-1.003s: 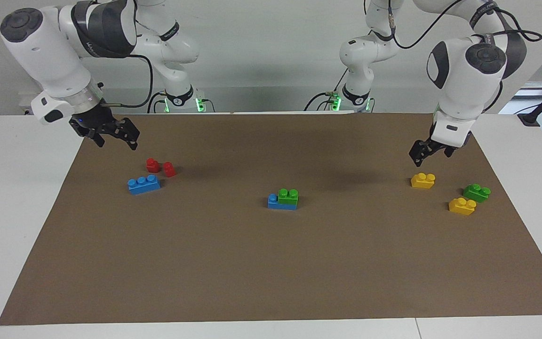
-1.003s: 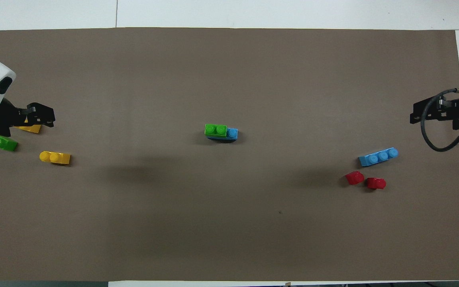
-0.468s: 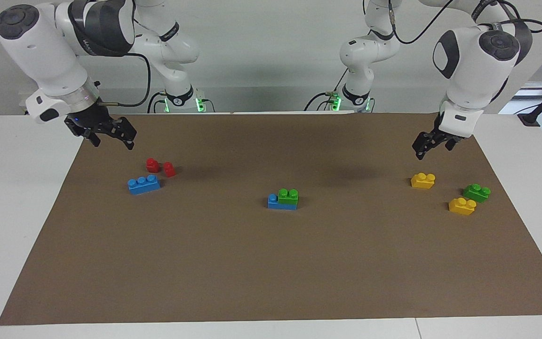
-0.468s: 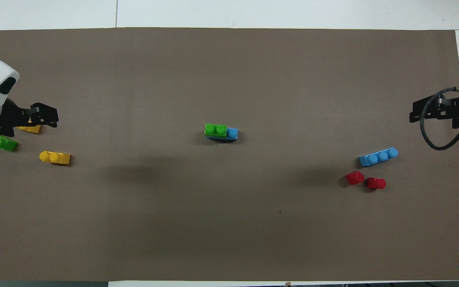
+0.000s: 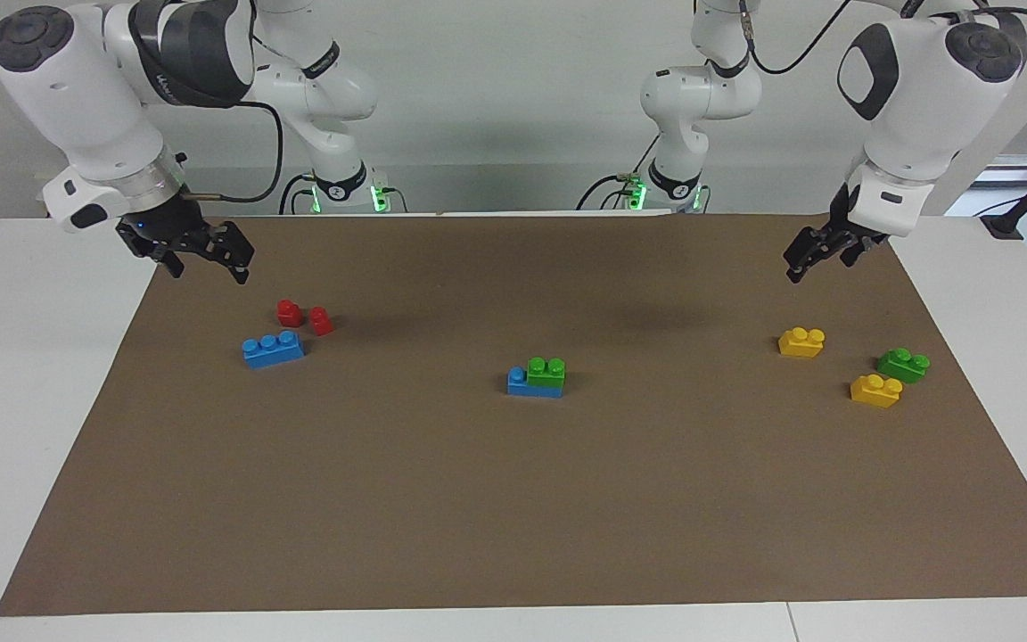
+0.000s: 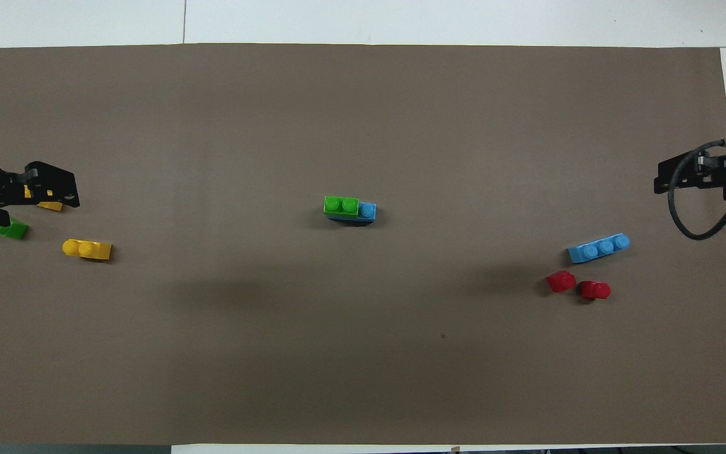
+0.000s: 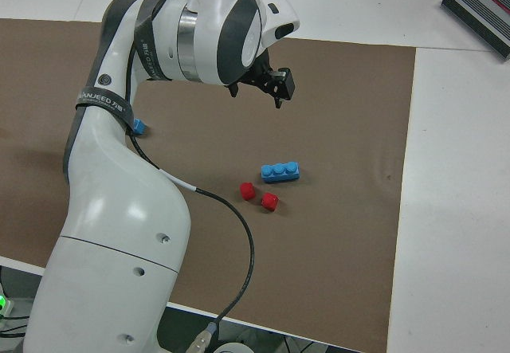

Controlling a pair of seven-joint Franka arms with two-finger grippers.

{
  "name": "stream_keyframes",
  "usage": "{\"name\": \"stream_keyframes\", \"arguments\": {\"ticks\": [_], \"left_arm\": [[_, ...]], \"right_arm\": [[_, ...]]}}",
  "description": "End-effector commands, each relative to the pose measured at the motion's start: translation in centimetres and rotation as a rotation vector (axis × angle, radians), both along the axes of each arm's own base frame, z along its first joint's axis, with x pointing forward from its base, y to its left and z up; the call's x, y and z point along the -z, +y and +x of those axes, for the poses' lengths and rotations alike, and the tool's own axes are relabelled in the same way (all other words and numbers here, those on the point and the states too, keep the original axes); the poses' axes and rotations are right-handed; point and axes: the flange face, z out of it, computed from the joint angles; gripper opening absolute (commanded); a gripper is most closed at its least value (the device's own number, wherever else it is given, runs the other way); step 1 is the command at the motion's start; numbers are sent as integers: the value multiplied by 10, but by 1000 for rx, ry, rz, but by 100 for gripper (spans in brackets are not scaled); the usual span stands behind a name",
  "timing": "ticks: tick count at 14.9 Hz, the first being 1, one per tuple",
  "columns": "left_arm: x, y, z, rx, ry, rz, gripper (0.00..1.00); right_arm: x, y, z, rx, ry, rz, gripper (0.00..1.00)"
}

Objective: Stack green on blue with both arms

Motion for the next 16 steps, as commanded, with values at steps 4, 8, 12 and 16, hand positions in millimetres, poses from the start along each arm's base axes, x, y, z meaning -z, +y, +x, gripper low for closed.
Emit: {"name": "stream_keyframes", "arguments": {"ticks": [4,8,12,16], "left_arm": [[-26,-8,-6,52,26,-48,100],[-22,-11,-8,121,41,-48,100],[-21,-10,-8,120,46,-48,100],[-21,1,-5,111,30,-48,100]], "right_arm": [[0,-4,7,-57,-14,-20,100],[-1,-3,7,-57,-15,-18,100],[0,-3,8,-58,-18,-17,100],[0,-4,8,-56,-19,-15,100]]}}
